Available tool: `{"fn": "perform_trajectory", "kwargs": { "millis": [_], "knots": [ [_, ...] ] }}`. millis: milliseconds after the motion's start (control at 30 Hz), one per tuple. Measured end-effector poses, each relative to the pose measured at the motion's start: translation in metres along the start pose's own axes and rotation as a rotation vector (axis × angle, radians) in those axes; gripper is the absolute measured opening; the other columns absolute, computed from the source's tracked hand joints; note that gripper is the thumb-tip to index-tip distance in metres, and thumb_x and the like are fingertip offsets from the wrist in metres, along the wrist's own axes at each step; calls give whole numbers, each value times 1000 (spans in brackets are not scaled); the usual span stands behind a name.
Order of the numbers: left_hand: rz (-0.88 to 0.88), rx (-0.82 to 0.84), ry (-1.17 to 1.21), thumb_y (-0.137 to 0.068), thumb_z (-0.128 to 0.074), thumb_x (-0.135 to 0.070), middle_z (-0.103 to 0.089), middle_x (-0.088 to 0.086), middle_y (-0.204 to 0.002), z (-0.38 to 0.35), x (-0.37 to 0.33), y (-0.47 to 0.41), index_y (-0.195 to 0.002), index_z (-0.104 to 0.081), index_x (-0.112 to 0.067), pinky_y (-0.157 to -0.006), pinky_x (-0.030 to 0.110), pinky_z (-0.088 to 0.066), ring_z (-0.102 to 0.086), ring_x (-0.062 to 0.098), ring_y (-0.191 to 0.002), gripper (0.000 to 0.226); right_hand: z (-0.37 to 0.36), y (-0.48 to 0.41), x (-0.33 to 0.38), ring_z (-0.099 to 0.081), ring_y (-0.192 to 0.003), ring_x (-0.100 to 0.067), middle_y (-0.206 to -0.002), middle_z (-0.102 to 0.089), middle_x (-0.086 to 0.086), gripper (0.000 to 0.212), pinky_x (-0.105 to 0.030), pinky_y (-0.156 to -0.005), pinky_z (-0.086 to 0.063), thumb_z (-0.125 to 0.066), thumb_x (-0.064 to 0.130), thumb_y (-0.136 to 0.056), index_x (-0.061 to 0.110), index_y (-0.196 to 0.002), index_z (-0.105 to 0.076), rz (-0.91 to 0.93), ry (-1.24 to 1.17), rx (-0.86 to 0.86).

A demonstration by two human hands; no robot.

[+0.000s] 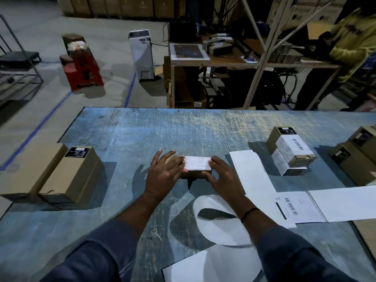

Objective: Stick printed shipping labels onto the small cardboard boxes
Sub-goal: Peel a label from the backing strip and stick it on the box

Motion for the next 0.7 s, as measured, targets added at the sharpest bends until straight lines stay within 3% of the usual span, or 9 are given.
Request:
{"fn": "perform_trajectory", "kwargs": {
  "millis": [100,200,300,400,533,700],
  "knots": [
    [206,58,210,-86,-79,-25,-69,0,-132,-5,6,1,-103,-79,-18,-114,50,-39,-56,30,-132,18,13,-19,4,-65,-111,-9,-125,-69,0,35,-33,-96,-52,-85,41,-79,18,-94,-63,-313,-253,146],
    [287,61,417,-80,-86,-19,-71,4,-127,1,5,-2,-92,-79,-12,-104,45,-49,-60,28,-124,16,10,-29,2,-65,-103,-11,-110,-66,3,34,-37,-91,-54,-82,38,-82,27,-101,-56,-438,-409,258],
    [251,81,471,-75,-90,-18,-69,0,-118,19,-2,1,-86,-73,-14,-96,41,-50,-60,22,-115,20,9,-32,3,-62,-108,-14,-116,-61,-1,35,-26,-87,-49,-84,30,-81,26,-107,-61,-389,-361,367],
    [283,110,504,-75,-90,-34,-61,-4,-114,32,2,10,-95,-71,-18,-92,32,-49,-59,17,-110,32,14,-24,8,-59,-110,-13,-118,-56,0,41,-25,-86,-51,-89,26,-73,25,-102,-60,-325,-360,467],
    [384,227,536,-69,-91,-41,-54,-6,-133,34,8,21,-118,-68,-26,-107,26,-40,-49,14,-128,57,12,-3,14,-55,-111,-13,-124,-56,6,55,-27,-91,-47,-89,31,-70,32,-113,-55,-206,-263,542],
    [387,360,462,-67,-89,-50,-49,-5,-148,25,14,23,-143,-55,-23,-116,29,-33,-40,15,-138,88,6,2,20,-44,-123,-17,-137,-50,3,80,-25,-101,-36,-86,31,-74,22,-142,-44,-146,-169,527]
  ]
}}
Point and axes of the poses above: each hand's wrist, its own y-axis away from the middle knuckle, its own z-axis out of the back of the hand, x = y × z, the point moved 3 cm from there along -y, towards the middle knuckle
